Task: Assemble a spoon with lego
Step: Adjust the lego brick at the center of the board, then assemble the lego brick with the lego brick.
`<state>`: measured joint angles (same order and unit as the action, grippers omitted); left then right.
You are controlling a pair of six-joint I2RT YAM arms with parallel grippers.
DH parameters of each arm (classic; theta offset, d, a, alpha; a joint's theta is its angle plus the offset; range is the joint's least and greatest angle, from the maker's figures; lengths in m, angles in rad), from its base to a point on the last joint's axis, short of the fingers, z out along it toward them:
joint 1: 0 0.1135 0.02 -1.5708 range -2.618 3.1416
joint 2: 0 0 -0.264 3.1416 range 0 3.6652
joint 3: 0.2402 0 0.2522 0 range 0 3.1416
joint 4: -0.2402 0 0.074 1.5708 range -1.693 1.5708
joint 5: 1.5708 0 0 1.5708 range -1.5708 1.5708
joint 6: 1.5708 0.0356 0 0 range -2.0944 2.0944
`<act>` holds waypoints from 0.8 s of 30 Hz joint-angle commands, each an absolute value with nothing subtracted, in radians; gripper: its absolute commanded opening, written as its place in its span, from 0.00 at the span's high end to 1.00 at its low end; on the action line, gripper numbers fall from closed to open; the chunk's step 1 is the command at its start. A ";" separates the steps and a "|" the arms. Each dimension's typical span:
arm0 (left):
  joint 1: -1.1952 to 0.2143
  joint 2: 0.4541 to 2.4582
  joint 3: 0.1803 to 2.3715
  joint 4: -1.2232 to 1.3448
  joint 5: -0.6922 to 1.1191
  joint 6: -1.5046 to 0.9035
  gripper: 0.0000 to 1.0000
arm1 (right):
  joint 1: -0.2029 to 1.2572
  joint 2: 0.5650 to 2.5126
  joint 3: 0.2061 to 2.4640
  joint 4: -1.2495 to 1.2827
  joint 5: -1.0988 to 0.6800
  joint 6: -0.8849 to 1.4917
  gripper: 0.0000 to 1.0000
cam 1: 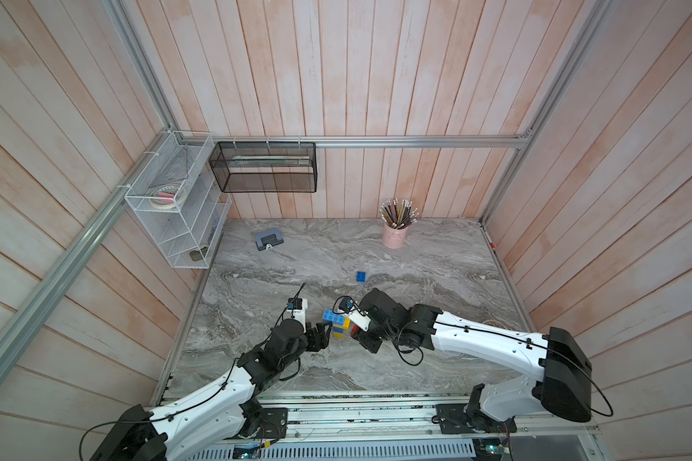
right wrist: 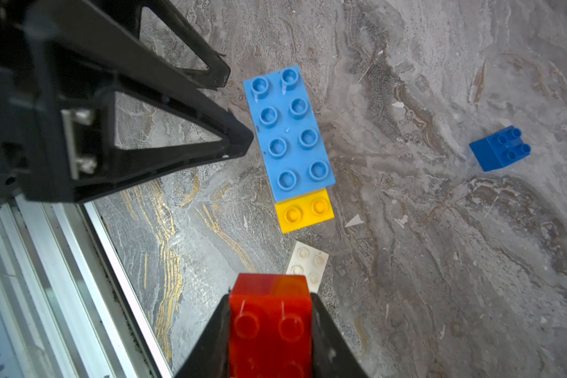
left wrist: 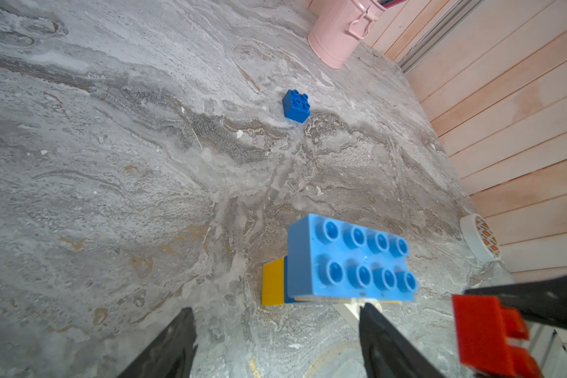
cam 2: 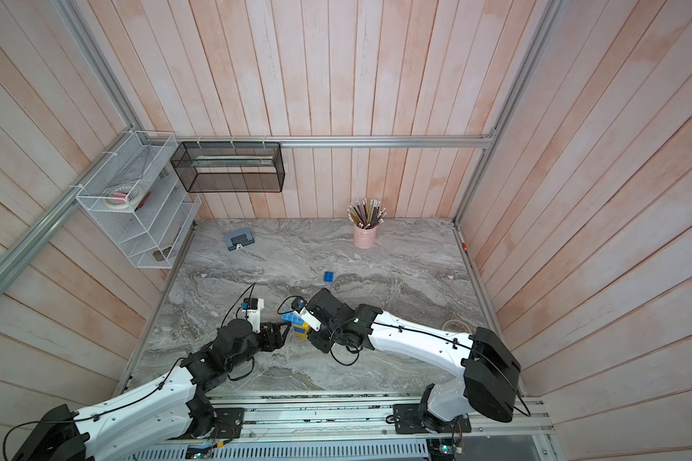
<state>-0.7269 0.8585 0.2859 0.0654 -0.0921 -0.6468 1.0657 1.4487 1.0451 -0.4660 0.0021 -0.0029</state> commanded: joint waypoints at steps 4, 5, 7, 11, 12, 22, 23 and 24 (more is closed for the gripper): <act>-0.722 0.738 0.295 -0.012 -0.058 -0.640 0.16 | 1.064 1.492 1.120 -0.529 0.002 -0.060 0.83; -0.723 0.726 0.295 -0.019 -0.059 -0.640 0.16 | 1.060 1.497 1.128 -0.533 -0.003 -0.066 0.84; -0.723 0.706 0.295 -0.036 -0.064 -0.635 0.14 | 1.049 1.511 1.147 -0.548 -0.018 -0.081 0.84; -0.723 0.717 0.308 -0.045 -0.069 -0.625 0.11 | 1.024 1.538 1.188 -0.578 -0.055 -0.104 0.85; -0.723 0.723 0.311 -0.041 -0.068 -0.624 0.11 | 1.020 1.546 1.198 -0.585 -0.063 -0.111 0.85; -0.721 0.767 0.341 -0.022 -0.077 -0.614 0.08 | 1.002 1.612 1.272 -0.647 -0.066 -0.155 0.85; -0.720 0.766 0.343 -0.020 -0.077 -0.613 0.08 | 1.001 1.615 1.273 -0.648 -0.066 -0.157 0.85; -0.721 0.767 0.344 -0.019 -0.077 -0.612 0.08 | 0.999 1.618 1.273 -0.649 -0.070 -0.159 0.85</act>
